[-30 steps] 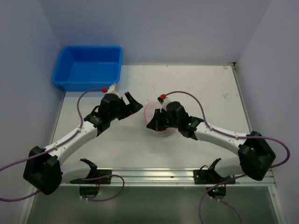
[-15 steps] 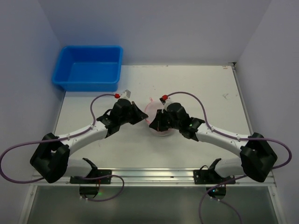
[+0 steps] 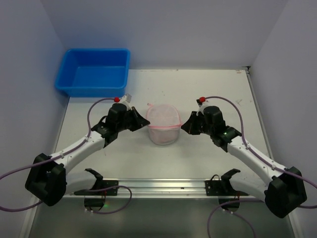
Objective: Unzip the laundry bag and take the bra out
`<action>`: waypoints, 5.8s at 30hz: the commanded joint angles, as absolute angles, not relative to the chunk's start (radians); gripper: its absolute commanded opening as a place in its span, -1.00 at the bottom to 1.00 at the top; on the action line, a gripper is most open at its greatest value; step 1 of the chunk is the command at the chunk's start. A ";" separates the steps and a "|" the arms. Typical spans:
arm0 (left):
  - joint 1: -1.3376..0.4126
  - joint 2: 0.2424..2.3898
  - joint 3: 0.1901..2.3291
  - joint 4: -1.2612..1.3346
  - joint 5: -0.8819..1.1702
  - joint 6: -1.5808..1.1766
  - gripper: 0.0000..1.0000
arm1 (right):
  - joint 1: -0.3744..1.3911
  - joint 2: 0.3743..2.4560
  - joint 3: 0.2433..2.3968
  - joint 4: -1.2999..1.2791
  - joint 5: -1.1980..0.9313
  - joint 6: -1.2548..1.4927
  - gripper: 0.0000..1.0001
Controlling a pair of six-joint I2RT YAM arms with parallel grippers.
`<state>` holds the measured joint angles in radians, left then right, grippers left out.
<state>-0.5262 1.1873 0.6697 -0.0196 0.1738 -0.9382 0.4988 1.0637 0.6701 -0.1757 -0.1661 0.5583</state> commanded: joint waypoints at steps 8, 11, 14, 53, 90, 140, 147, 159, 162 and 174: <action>-0.453 1.546 1.067 -0.158 0.239 -0.667 -0.73 | 0.649 1.161 0.735 -0.167 -0.242 0.552 -1.00; -0.451 1.635 1.178 -0.132 0.282 -0.689 -0.31 | 0.712 1.222 0.750 -0.072 -0.273 0.649 -1.00; -0.451 1.622 1.195 -0.133 0.284 -0.745 0.37 | 0.742 1.265 0.790 -0.022 -0.259 0.693 -1.00; -0.469 1.227 0.752 -0.173 0.270 -0.747 -1.00 | 0.373 1.115 0.687 -0.218 -0.043 0.489 -1.00; -0.463 0.955 0.374 0.058 0.070 -0.891 0.47 | 0.810 1.241 0.994 -0.259 0.098 0.466 0.79; -0.520 0.999 0.313 0.233 -0.035 -0.839 -1.00 | 0.787 1.211 0.949 -0.199 0.138 0.646 0.46; -0.525 1.005 0.302 0.245 -0.028 -0.853 -1.00 | 0.891 1.412 1.064 -0.183 0.203 0.690 0.45; -0.528 1.002 0.301 0.256 -0.017 -0.862 -1.00 | 0.960 1.586 1.172 -0.195 0.187 0.657 0.43; -0.528 0.997 0.296 0.258 -0.017 -0.864 -1.00 | 0.962 1.640 1.207 -0.230 0.187 0.661 0.38; -0.528 0.963 0.285 0.219 -0.049 -0.874 -1.00 | 0.956 1.481 1.086 -0.285 0.376 0.663 -1.00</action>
<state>-0.5205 0.9810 0.2729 0.2142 -0.0078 -0.8722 0.9592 1.6234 1.1305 -0.2569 0.2668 0.6632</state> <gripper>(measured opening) 0.009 0.024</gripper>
